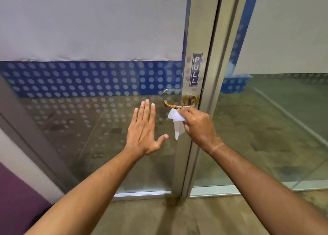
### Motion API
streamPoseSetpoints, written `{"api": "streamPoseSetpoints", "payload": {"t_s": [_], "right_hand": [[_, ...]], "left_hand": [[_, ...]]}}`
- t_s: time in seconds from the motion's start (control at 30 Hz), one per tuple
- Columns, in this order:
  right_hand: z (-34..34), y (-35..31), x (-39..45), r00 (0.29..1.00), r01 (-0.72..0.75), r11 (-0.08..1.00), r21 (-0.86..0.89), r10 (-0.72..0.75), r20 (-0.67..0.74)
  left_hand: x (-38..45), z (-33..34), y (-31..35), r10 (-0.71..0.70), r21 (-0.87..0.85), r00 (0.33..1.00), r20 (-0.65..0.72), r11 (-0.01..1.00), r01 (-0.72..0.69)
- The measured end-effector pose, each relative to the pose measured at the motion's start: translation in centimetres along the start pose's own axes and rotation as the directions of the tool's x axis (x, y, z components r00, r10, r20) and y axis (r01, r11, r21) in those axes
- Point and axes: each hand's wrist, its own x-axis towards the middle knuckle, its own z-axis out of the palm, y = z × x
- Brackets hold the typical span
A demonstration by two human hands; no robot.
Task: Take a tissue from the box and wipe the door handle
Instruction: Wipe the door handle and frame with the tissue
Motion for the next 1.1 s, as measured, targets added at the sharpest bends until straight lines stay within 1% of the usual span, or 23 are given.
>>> {"api": "streamPoseSetpoints", "payload": {"t_s": [0.17,0.3,0.4,0.5,0.57,0.7,0.87,0.93,1.1], "right_hand": [[3.1,1.3,3.8,1.0,-0.008,0.999,-0.032,0.008,0.014],[4.3,2.1,7.5,1.0,-0.023,0.994,-0.105,0.021,-0.015],[5.0,2.9,10.2,0.999,-0.04,0.98,-0.195,0.036,-0.028],[6.2,3.7,12.2,0.998,-0.063,0.956,-0.285,0.068,0.01],[7.4,3.8,12.8,0.992,-0.077,0.948,-0.308,0.103,0.071],[9.9,2.7,11.4,0.966,-0.057,0.961,-0.271,0.121,0.228],[11.6,1.7,9.1,0.906,-0.047,0.967,-0.251,0.147,0.397],[11.8,1.7,8.6,0.897,-0.067,0.968,-0.241,0.164,0.41],[12.4,1.6,8.4,0.923,-0.135,0.97,-0.201,0.197,0.33]], "left_hand": [[3.8,2.8,-3.0,0.005,-0.001,1.0,0.006,1.0,-0.005],[7.1,4.5,-5.1,0.059,-0.034,0.998,-0.028,0.998,-0.06],[9.1,5.4,-6.1,0.106,-0.049,0.993,-0.059,0.993,-0.109],[10.6,6.3,-7.1,0.143,-0.043,0.986,-0.09,0.988,-0.148],[11.2,6.9,-7.6,0.161,-0.037,0.981,-0.108,0.985,-0.166],[11.8,7.9,-7.9,0.188,-0.061,0.973,-0.132,0.978,-0.197],[12.7,8.9,-7.8,0.212,-0.069,0.956,-0.204,0.971,-0.23],[13.1,9.4,-7.6,0.225,-0.073,0.944,-0.241,0.966,-0.249],[14.3,10.2,-7.1,0.222,-0.06,0.927,-0.303,0.966,-0.251]]}}
